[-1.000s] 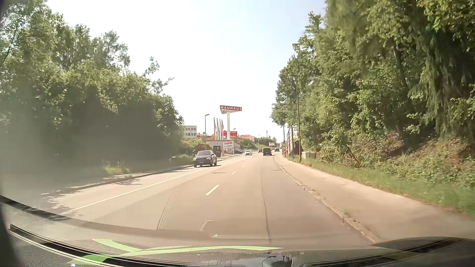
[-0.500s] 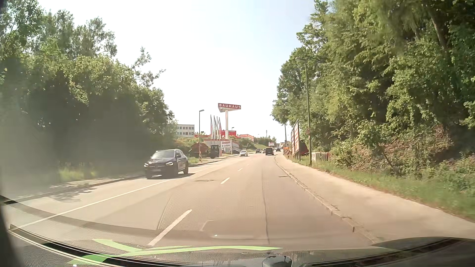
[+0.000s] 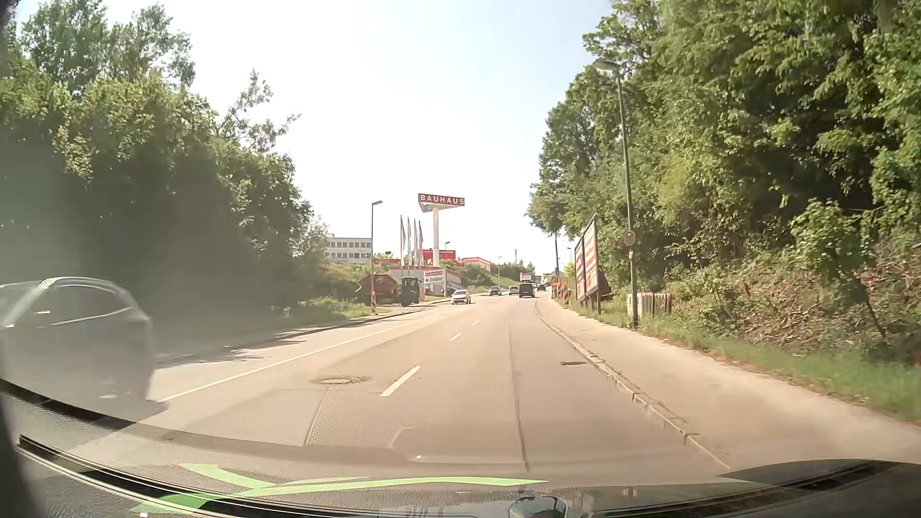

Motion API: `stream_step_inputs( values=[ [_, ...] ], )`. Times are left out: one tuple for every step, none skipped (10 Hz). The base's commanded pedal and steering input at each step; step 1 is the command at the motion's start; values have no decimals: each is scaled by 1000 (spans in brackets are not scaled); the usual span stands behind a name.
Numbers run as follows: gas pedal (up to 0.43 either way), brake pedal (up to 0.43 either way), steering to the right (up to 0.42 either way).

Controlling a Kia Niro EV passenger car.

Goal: Follow the waypoints while adhering to traffic rules and regulations

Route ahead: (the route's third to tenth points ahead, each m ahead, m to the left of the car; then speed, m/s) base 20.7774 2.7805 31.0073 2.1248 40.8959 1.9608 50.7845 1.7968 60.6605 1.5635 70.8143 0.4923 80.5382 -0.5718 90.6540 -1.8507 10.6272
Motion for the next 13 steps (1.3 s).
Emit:
stream_step_inputs(
  values=[
    [240,0,-1],
    [248,0,0],
    [260,0,-1],
    [260,0,0],
    [260,0,0],
    [260,0,-1],
    [260,0,-1],
    [268,0,-1],
    [280,0,-1],
    [280,0,-1],
    [280,0,-1],
    [280,0,-1],
    [280,0,-1]
  ],
)
